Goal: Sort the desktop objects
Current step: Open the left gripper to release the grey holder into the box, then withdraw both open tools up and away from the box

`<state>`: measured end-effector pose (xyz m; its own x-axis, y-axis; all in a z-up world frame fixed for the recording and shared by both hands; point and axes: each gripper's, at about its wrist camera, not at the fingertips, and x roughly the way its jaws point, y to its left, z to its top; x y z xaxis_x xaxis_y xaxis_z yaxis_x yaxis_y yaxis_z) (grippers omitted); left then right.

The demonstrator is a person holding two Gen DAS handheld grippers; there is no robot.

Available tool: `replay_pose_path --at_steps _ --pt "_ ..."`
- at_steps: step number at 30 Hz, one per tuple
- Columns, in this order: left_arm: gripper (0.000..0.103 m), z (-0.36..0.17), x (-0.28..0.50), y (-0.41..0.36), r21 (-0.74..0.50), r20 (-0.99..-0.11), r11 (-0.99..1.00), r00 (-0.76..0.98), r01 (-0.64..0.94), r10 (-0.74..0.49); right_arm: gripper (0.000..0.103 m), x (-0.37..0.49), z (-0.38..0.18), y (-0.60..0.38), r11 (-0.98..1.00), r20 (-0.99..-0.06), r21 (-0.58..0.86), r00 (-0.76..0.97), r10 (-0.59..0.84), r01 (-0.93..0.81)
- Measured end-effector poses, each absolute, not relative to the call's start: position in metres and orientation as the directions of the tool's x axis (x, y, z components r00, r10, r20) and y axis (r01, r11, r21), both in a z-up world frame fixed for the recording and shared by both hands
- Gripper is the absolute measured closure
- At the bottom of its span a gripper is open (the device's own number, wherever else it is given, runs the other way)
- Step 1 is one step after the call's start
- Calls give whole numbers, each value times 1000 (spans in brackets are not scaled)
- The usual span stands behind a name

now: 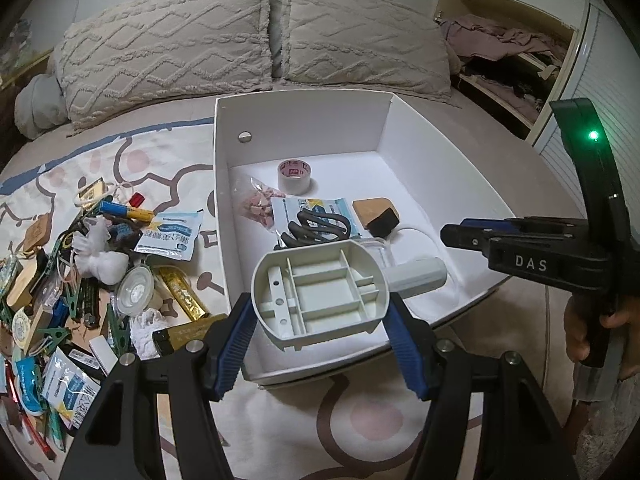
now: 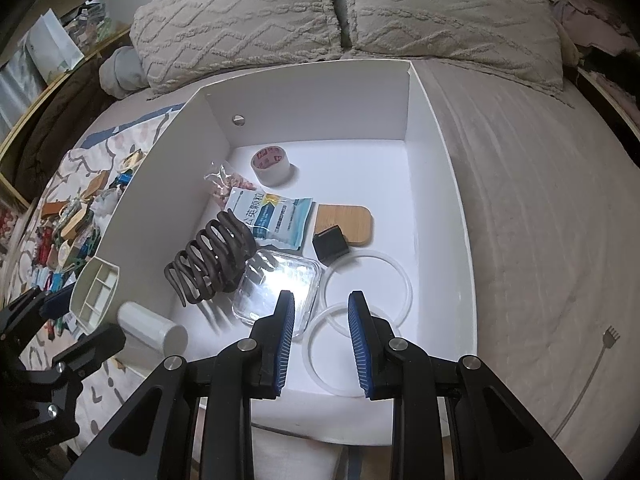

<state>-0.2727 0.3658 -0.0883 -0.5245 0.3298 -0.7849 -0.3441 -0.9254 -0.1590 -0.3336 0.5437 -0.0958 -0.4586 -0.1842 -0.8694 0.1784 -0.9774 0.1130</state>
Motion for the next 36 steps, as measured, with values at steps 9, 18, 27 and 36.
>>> replay_pose_path --at_steps 9,18,27,36 --pt "39 -90 -272 372 -169 -788 -923 -515 -345 337 75 -333 -98 542 -977 -872 107 -455 -181 184" --pt "38 -91 -270 373 -179 -788 -925 -514 -335 339 75 -334 -99 541 -977 -874 104 -452 -180 189" --pt "30 -88 -271 368 -182 -785 -930 -523 -319 333 75 -333 -99 540 -976 -874 104 -452 -181 189" --pt "30 -88 -270 369 -178 -786 -930 -522 -321 330 75 -331 -99 536 -975 -876 102 -448 -181 196"
